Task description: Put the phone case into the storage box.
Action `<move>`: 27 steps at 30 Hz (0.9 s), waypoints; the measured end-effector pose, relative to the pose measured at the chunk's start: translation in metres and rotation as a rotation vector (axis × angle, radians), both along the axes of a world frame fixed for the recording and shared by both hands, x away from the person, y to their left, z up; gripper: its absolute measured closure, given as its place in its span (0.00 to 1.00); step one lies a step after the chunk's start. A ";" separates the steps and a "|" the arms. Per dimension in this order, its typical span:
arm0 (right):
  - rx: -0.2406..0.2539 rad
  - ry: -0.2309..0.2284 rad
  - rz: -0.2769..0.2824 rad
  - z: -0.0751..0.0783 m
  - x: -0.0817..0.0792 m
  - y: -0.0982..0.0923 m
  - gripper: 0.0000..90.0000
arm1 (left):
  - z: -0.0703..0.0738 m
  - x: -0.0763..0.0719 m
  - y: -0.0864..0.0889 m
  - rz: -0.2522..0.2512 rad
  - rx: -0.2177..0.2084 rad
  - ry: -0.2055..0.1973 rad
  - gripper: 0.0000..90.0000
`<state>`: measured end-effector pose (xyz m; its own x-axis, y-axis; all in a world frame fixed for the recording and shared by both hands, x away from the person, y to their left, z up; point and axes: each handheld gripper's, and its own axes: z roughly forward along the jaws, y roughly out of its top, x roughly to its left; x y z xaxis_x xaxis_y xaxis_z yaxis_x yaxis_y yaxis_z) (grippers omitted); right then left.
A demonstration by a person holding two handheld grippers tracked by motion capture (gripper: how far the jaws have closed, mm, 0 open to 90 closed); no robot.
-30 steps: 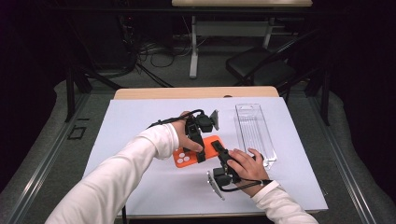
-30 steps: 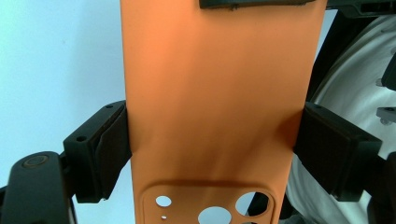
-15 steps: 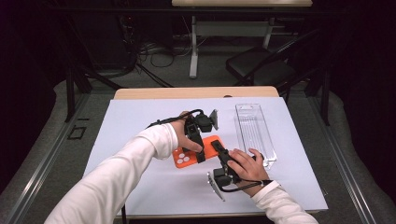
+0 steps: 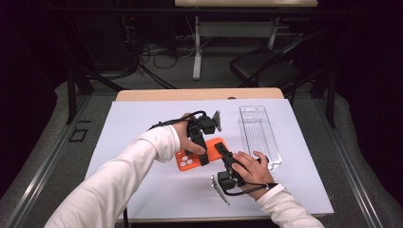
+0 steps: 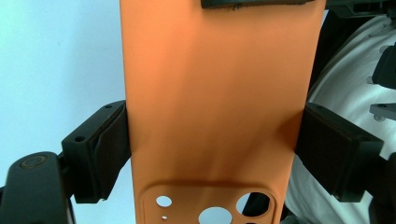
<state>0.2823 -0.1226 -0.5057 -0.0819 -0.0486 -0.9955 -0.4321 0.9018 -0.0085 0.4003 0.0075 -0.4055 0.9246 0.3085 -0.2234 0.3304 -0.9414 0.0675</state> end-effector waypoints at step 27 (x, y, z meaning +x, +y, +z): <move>-0.002 0.024 -0.045 -0.001 0.005 -0.011 0.95 | 0.026 -0.008 0.032 0.034 -0.083 -0.081 0.15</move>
